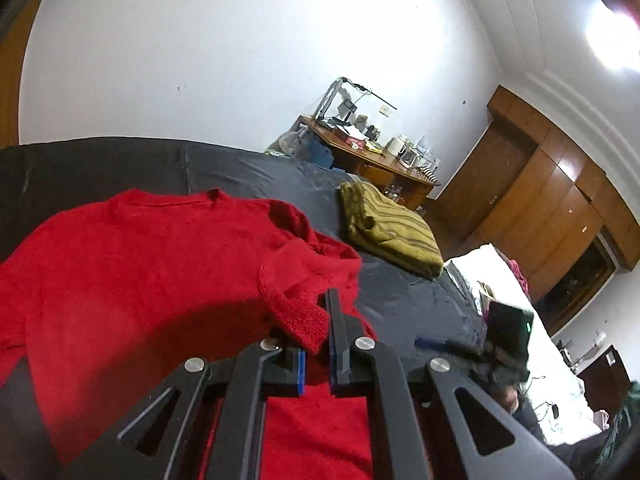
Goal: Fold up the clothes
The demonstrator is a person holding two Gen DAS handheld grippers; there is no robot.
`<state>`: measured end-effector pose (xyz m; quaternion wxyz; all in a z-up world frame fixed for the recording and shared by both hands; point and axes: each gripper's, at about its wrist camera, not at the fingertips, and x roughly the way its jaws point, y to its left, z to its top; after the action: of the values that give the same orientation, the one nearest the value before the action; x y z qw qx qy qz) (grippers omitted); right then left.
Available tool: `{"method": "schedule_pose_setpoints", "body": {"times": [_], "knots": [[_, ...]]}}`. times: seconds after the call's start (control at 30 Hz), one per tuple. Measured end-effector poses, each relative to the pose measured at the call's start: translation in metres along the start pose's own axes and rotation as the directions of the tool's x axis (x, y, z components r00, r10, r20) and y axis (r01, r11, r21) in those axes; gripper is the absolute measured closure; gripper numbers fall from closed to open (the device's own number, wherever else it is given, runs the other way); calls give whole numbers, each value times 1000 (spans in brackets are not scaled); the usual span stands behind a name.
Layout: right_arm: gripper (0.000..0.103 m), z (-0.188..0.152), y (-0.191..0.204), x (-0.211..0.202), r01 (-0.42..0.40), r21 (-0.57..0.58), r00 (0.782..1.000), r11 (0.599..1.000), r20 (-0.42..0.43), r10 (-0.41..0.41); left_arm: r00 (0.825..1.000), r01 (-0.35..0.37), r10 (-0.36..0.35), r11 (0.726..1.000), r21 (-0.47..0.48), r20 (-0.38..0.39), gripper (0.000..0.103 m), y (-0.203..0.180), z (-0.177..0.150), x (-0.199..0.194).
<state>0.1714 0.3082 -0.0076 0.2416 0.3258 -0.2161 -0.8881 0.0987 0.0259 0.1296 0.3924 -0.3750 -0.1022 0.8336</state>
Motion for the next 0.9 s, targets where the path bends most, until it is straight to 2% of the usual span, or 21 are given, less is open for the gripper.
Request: {"method": "schedule_pose_setpoints", "body": {"times": [0.1, 0.17, 0.23, 0.37, 0.43, 0.47, 0.5, 0.57, 0.73, 0.83, 0.9], "knots": [[23, 20, -12, 4, 146, 26, 989, 989, -1, -146, 999, 36, -35, 999, 33, -39, 94, -1, -14, 5], [23, 40, -21, 9, 245, 47, 970, 968, -6, -245, 994, 80, -76, 996, 48, -85, 94, -4, -28, 11], [23, 67, -30, 17, 338, 58, 941, 939, 0, -338, 986, 118, -108, 990, 74, -126, 94, -10, -41, 15], [23, 118, -31, 47, 516, 4, 856, 856, -6, -516, 966, 188, -164, 976, 113, -198, 94, -21, -64, 24], [23, 143, -24, 76, 604, -81, 795, 793, -3, -606, 960, 212, -187, 971, 108, -208, 94, -24, -67, 27], [23, 151, -20, 91, 631, -122, 771, 766, -5, -636, 960, 217, -193, 971, 104, -205, 94, -24, -66, 26], [23, 159, -17, 107, 648, -164, 753, 744, -10, -658, 959, 222, -199, 970, 100, -201, 94, -23, -65, 26], [23, 174, -13, 144, 650, -250, 734, 717, -38, -678, 961, 228, -209, 969, 90, -181, 94, -19, -58, 21], [23, 188, -23, 222, 662, -427, 627, 615, -134, -768, 970, 228, -217, 969, 97, -112, 94, -10, -42, 6], [23, 187, -39, 245, 663, -475, 574, 579, -174, -800, 977, 208, -202, 973, 101, -69, 94, 0, -30, -4], [23, 187, -47, 244, 679, -469, 559, 565, -168, -812, 983, 182, -179, 978, 101, -33, 94, 10, -21, -12]]}}
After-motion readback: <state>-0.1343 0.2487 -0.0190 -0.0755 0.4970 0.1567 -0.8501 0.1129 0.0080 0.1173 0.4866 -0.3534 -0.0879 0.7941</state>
